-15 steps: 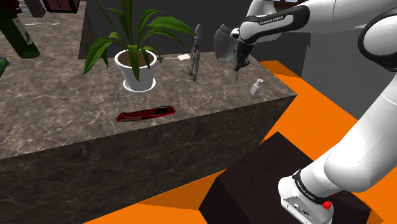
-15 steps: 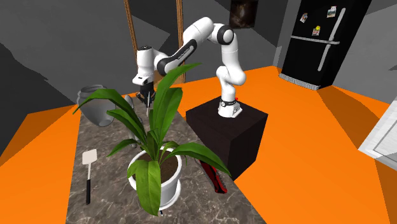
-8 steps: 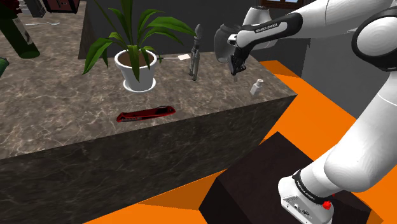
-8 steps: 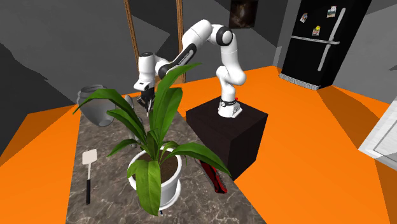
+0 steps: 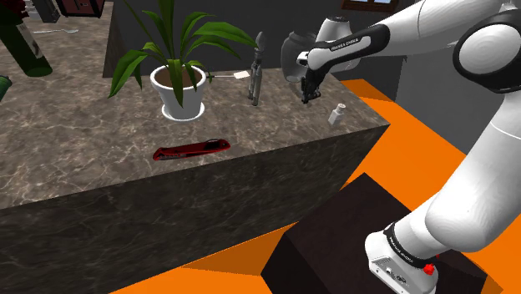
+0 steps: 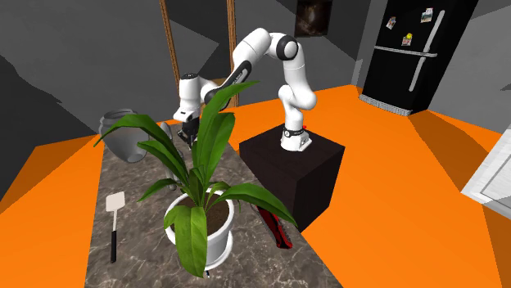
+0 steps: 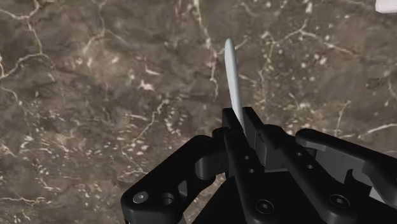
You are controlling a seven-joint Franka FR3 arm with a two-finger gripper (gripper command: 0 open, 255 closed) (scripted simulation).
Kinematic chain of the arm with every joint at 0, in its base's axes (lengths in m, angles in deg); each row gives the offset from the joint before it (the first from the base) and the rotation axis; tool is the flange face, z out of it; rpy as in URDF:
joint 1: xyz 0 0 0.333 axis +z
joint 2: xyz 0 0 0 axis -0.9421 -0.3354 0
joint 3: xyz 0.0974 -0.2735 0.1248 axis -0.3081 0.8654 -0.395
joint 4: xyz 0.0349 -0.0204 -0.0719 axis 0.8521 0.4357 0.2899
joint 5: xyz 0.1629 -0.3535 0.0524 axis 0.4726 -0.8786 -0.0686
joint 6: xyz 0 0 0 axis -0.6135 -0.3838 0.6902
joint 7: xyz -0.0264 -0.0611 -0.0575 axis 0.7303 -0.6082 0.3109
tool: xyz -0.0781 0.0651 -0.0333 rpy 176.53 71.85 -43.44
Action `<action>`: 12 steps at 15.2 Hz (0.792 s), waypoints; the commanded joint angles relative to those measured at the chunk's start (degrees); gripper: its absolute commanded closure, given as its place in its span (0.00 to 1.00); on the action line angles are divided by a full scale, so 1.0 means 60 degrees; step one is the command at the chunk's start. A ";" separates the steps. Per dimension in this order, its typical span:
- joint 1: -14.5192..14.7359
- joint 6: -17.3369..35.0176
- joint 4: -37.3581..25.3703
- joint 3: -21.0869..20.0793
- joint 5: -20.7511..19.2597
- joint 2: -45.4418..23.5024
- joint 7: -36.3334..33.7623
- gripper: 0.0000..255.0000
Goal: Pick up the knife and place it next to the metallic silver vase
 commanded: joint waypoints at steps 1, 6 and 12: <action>-0.0044 0.0005 0.0066 0.0038 -0.0006 -0.0060 0.0014 1.00; -0.0032 0.0039 0.0150 0.0033 -0.0023 -0.0014 -0.0010 0.00; 0.0018 -0.0796 -0.0156 0.0050 -0.0105 0.0522 -0.0052 0.00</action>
